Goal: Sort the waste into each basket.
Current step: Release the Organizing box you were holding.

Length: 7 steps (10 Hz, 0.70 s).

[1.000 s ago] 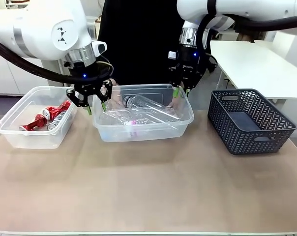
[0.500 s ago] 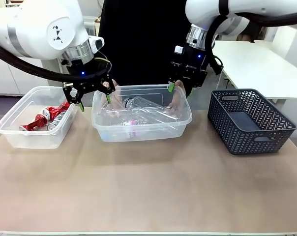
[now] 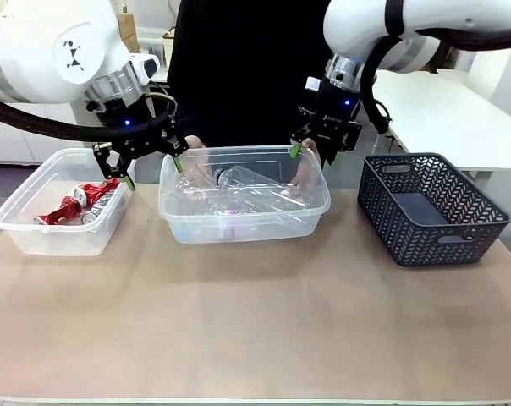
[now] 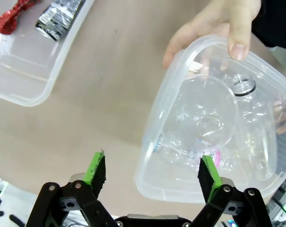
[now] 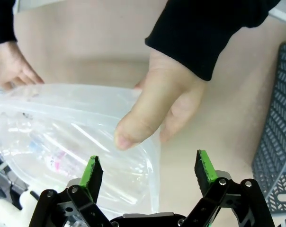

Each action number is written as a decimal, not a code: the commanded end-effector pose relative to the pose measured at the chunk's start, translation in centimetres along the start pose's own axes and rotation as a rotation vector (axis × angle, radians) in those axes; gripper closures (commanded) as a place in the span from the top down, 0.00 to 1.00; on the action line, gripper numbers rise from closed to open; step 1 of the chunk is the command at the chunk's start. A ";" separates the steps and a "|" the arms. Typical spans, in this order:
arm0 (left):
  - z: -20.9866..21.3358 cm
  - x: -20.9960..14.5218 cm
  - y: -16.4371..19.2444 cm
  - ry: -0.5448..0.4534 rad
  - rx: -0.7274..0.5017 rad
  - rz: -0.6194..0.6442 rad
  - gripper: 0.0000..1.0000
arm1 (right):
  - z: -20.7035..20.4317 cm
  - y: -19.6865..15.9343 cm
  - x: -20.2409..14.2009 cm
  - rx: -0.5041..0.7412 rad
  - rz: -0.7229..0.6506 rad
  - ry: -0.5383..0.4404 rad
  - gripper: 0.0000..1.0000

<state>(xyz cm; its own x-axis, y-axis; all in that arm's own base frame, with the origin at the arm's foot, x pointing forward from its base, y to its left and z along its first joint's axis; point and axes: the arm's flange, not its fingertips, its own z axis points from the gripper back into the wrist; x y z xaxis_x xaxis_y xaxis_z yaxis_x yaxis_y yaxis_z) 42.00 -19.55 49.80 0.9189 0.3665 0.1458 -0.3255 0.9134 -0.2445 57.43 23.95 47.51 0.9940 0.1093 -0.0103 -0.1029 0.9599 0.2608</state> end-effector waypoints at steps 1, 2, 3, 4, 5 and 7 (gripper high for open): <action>-0.5 0.3 -0.8 -0.002 0.017 -0.026 1.00 | 0.5 0.0 0.2 0.005 0.000 -0.015 1.00; -0.5 0.3 -0.8 -0.002 0.017 -0.026 1.00 | 0.5 0.0 0.2 0.005 0.000 -0.015 1.00; -0.5 0.3 -0.8 -0.002 0.017 -0.026 1.00 | 0.5 0.0 0.2 0.005 0.000 -0.015 1.00; -0.5 0.3 -0.8 -0.002 0.017 -0.026 1.00 | 0.5 0.0 0.2 0.005 0.000 -0.015 1.00; -0.5 0.3 -0.8 -0.002 0.017 -0.026 1.00 | 0.5 0.0 0.2 0.005 0.000 -0.015 1.00; 2.1 -0.3 -0.3 0.018 -0.032 -0.057 1.00 | 4.3 -3.0 -4.6 0.167 0.036 -0.044 1.00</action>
<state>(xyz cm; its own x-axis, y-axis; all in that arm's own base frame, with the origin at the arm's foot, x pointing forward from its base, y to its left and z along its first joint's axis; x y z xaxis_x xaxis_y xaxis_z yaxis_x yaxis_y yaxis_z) 42.22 -20.28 49.90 0.9285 0.3425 0.1433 -0.3027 0.9219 -0.2419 57.11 23.26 48.70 0.9937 0.1122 0.0041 -0.1079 0.9447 0.3096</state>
